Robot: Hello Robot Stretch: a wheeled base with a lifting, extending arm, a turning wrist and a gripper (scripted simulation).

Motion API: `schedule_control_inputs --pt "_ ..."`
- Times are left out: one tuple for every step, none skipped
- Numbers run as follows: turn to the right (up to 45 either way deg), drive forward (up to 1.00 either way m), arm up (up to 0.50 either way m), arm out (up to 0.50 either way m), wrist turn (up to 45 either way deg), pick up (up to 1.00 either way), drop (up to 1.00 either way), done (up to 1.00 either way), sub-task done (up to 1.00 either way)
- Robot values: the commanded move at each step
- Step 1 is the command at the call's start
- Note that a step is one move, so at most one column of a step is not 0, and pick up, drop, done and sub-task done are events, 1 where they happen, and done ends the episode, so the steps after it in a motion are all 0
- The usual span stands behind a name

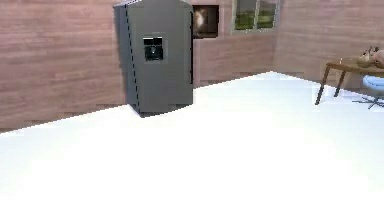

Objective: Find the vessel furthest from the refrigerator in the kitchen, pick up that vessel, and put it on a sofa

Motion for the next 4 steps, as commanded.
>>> schedule_control_inputs --pt "0.0 0.2 0.0 0.0 0.0 0.0 0.0 0.0 0.0" --pt "-21.0 0.0 0.0 0.0 0.0 0.0 0.0 0.0 0.0" --pt "0.0 1.0 0.0 0.0 0.0 0.0 0.0 0.0 0.0" --pt "0.0 0.75 0.0 0.0 0.0 0.0 0.0 0.0 0.0"
